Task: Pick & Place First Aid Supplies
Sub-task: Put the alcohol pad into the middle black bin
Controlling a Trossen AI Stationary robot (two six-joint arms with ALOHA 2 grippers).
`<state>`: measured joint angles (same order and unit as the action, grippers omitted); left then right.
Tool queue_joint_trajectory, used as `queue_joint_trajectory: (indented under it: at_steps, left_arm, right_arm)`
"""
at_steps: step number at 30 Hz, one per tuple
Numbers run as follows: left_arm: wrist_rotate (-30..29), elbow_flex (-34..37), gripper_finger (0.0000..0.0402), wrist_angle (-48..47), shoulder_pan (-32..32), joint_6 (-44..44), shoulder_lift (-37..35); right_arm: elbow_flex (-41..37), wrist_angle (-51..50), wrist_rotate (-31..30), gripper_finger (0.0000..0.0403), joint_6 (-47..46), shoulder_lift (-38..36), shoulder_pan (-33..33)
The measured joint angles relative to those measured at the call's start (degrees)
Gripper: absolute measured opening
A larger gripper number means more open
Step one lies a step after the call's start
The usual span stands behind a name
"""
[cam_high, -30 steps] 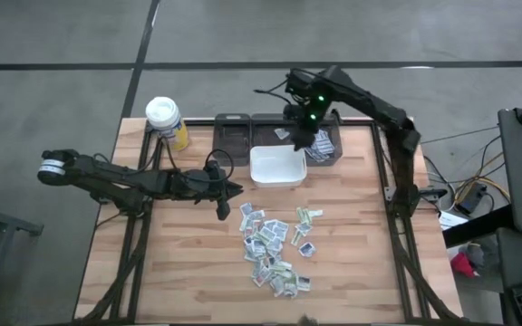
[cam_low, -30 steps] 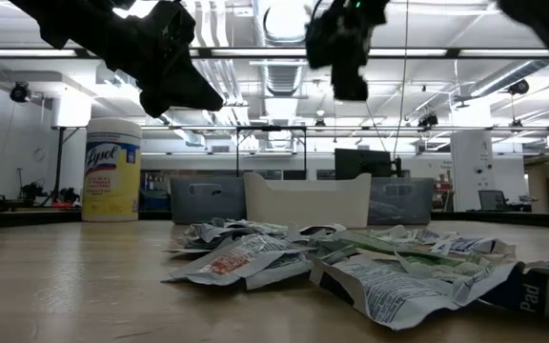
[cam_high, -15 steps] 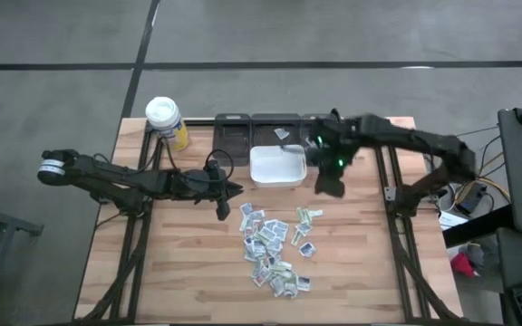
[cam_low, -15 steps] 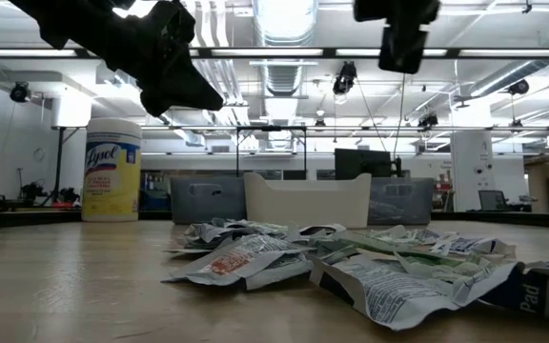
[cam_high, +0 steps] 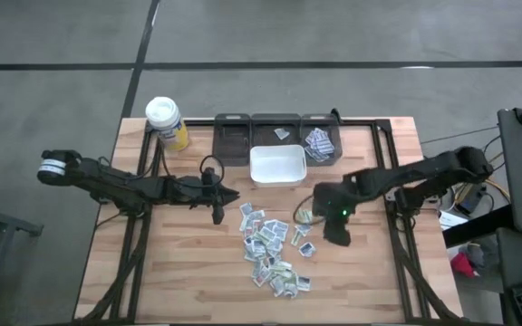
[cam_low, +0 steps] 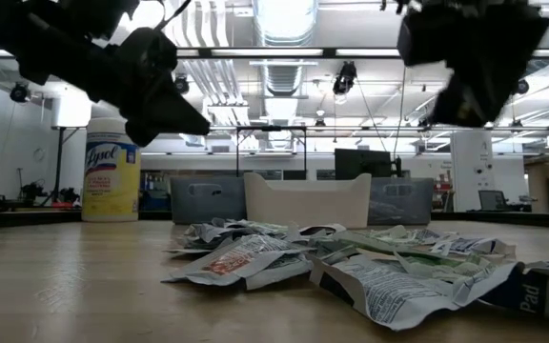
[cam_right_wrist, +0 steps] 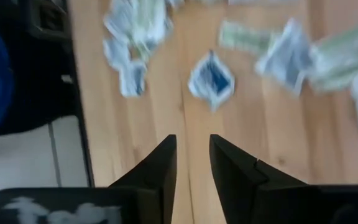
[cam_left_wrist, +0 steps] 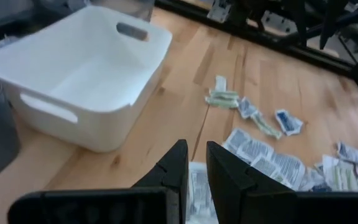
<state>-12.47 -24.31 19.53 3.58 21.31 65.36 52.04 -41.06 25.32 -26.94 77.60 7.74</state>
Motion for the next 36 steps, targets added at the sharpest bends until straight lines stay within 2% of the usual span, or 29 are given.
queue_joint_trajectory:
  at_steps: [8,12,16,22,28,36]
  left_arm:
    - [1.28,0.34,0.0053,0.21,0.06,-1.59,-0.46]
    - [2.57,1.31,0.0053,0.07,0.06,-3.12,-2.98]
    - [2.6,4.22,0.0053,-0.26,0.08,-3.31,-8.35]
    - [3.69,8.69,0.0053,-4.91,0.32,-3.24,-19.22]
    - [4.46,9.57,0.0053,-15.04,0.34,-4.73,-27.51]
    - [4.39,9.57,0.0053,-20.59,0.32,-8.09,-36.28]
  right_arm:
    - [0.02,4.02,0.0,0.0093,-9.14,8.33,2.25]
    - [2.14,4.22,0.0,0.0091,-11.68,12.81,2.45]
    - [4.91,4.33,-0.89,0.0087,-12.2,16.39,2.94]
    - [7.78,4.05,-7.94,0.0082,-16.3,18.4,4.19]
    - [8.25,3.96,-13.16,0.009,-23.92,18.25,5.2]
    - [6.62,3.95,-13.56,0.0102,-31.88,19.02,7.96]
